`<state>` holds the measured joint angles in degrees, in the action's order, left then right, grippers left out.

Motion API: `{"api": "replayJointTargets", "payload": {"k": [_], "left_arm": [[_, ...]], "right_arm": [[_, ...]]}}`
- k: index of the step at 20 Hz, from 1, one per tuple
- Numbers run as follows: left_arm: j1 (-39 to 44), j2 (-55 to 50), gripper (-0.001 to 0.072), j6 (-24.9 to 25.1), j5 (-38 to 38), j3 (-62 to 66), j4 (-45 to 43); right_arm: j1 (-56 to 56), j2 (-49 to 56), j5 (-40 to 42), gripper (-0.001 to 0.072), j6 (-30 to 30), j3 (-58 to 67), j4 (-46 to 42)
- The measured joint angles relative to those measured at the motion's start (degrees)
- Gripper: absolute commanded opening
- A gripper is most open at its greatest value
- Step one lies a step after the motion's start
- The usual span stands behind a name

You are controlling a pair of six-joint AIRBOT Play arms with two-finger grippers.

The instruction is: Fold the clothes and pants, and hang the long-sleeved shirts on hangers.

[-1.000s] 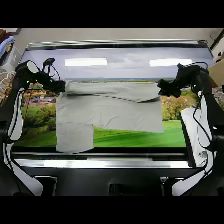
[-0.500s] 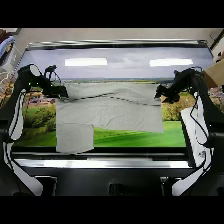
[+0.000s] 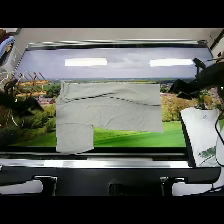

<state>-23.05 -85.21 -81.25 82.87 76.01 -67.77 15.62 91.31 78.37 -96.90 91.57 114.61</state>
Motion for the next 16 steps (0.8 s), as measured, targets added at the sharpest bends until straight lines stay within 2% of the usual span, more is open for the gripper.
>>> {"api": "replayJointTargets", "payload": {"k": [4, 7, 11, 16], "left_arm": [[-7.4, 15.1, 0.062, 3.0, -6.0, -26.6, 5.7], [-9.4, 19.9, 0.062, 5.6, -9.4, -38.9, 10.1], [-10.1, 22.0, 0.0619, 9.4, -13.3, -47.1, 16.2], [-7.8, 21.6, 0.0618, 11.7, -17.7, -49.9, 20.6]], "right_arm": [[4.1, -6.0, 1.2, 0.0585, -2.6, -8.4, 5.9], [5.0, -8.8, 2.7, 0.0586, -2.5, -11.5, 8.6], [5.4, -11.4, 5.3, 0.0586, -1.7, -12.9, 12.2], [5.5, -14.8, 7.2, 0.0586, -1.2, -13.3, 13.7]]}}
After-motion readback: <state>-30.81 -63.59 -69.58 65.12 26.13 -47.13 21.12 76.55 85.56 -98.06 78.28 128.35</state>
